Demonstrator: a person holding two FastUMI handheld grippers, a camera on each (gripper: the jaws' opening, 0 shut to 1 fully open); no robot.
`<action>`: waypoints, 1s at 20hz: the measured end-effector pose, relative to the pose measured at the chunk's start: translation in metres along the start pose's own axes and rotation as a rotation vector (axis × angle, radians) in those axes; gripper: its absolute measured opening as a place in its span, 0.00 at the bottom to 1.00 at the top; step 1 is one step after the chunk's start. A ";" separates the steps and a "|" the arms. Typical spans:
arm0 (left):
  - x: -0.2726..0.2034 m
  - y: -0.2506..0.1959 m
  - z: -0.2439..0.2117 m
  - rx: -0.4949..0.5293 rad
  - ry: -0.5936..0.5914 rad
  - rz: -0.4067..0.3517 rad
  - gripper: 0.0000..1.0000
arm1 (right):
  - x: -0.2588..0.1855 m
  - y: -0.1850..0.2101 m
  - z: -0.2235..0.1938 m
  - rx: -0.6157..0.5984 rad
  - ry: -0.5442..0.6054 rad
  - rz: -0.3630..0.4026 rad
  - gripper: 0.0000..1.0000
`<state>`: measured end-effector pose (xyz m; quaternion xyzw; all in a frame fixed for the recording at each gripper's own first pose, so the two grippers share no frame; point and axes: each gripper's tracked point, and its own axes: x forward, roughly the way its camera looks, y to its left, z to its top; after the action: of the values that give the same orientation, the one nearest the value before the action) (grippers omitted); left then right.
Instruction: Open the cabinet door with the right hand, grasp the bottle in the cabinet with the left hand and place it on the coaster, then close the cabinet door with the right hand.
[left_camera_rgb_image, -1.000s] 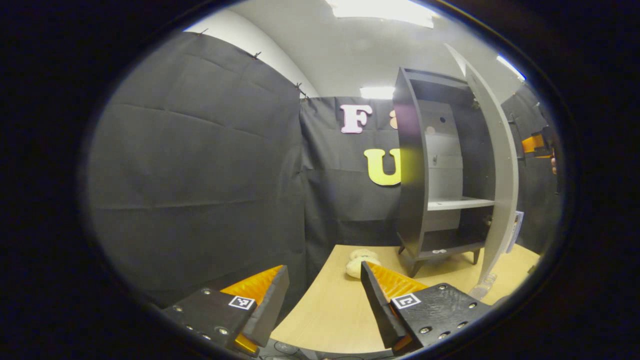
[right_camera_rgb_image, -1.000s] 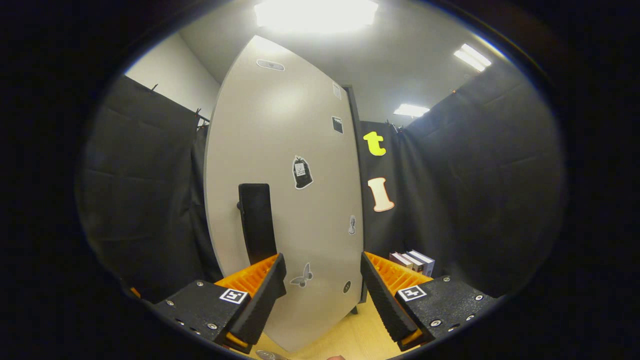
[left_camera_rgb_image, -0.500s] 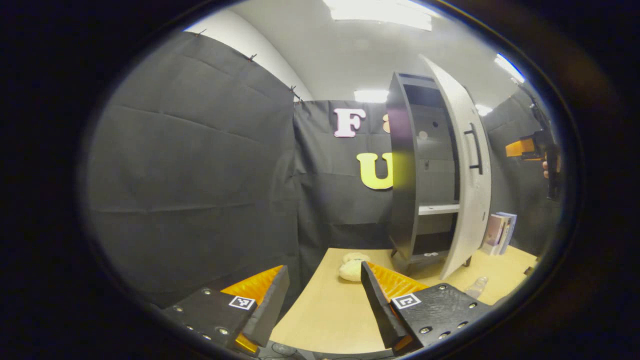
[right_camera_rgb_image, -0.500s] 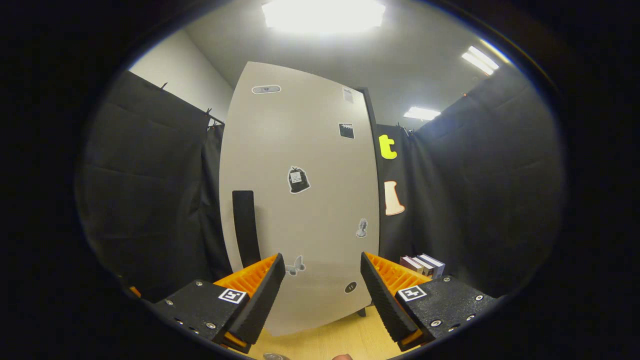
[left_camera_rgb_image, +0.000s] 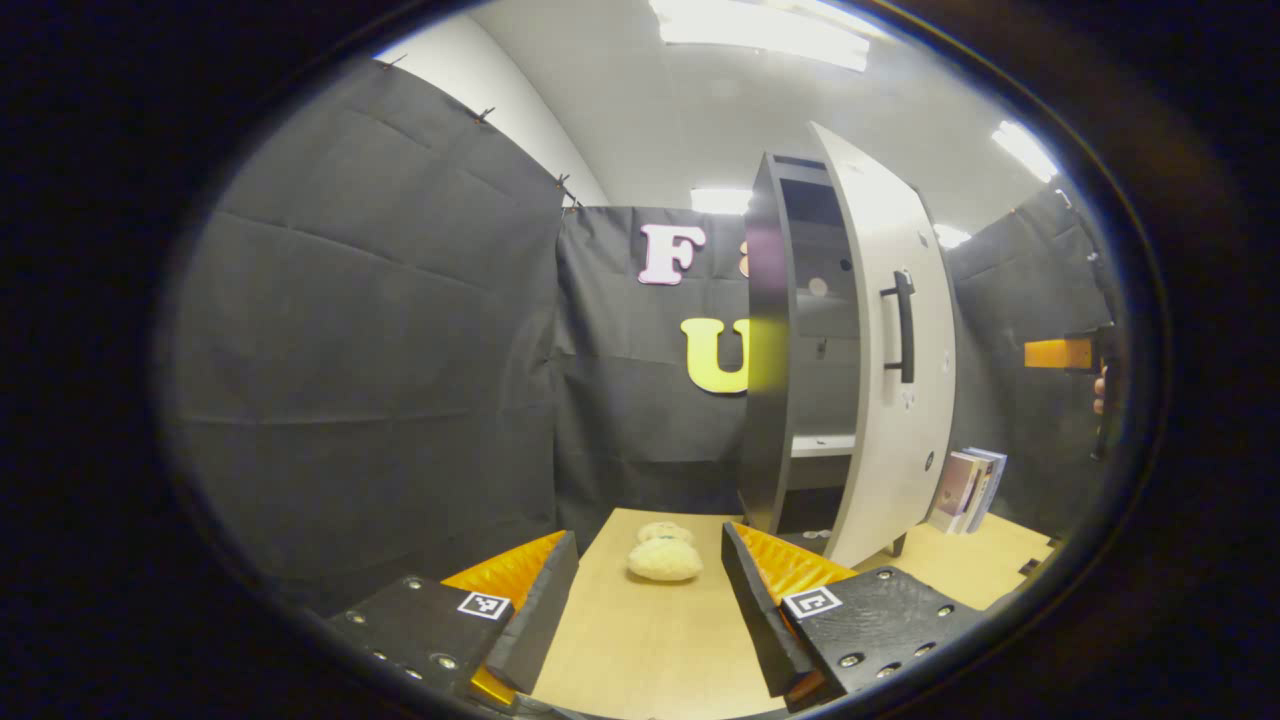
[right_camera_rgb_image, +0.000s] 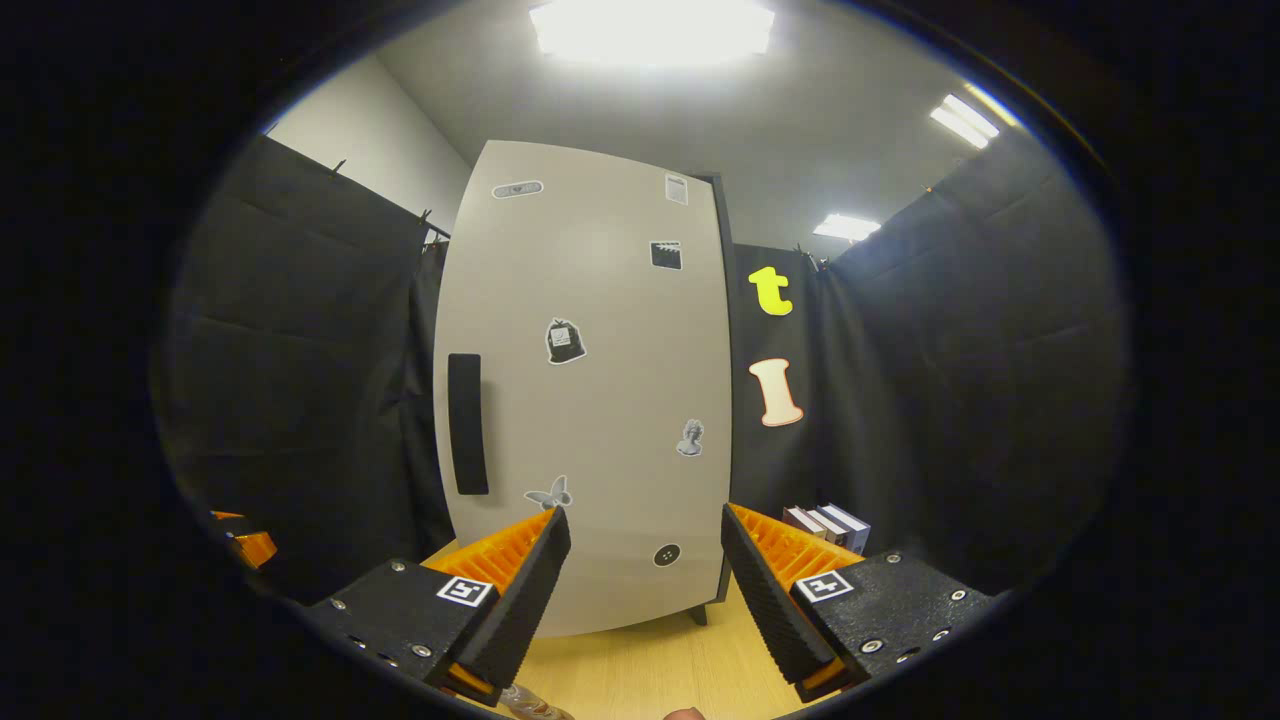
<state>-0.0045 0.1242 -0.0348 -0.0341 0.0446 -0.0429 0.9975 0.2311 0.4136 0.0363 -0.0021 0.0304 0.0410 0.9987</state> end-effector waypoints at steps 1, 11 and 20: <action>0.002 -0.011 0.002 -0.003 -0.002 -0.003 0.83 | -0.003 -0.009 0.000 -0.004 -0.007 0.002 0.94; 0.011 -0.119 0.043 0.039 -0.059 -0.019 0.78 | -0.023 -0.102 -0.017 0.034 0.001 0.004 0.94; 0.003 -0.175 0.049 0.059 -0.061 -0.001 0.87 | -0.033 -0.150 -0.039 0.077 0.030 0.005 0.94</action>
<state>-0.0113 -0.0469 0.0263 -0.0059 0.0130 -0.0436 0.9989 0.2085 0.2612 0.0000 0.0360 0.0472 0.0421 0.9974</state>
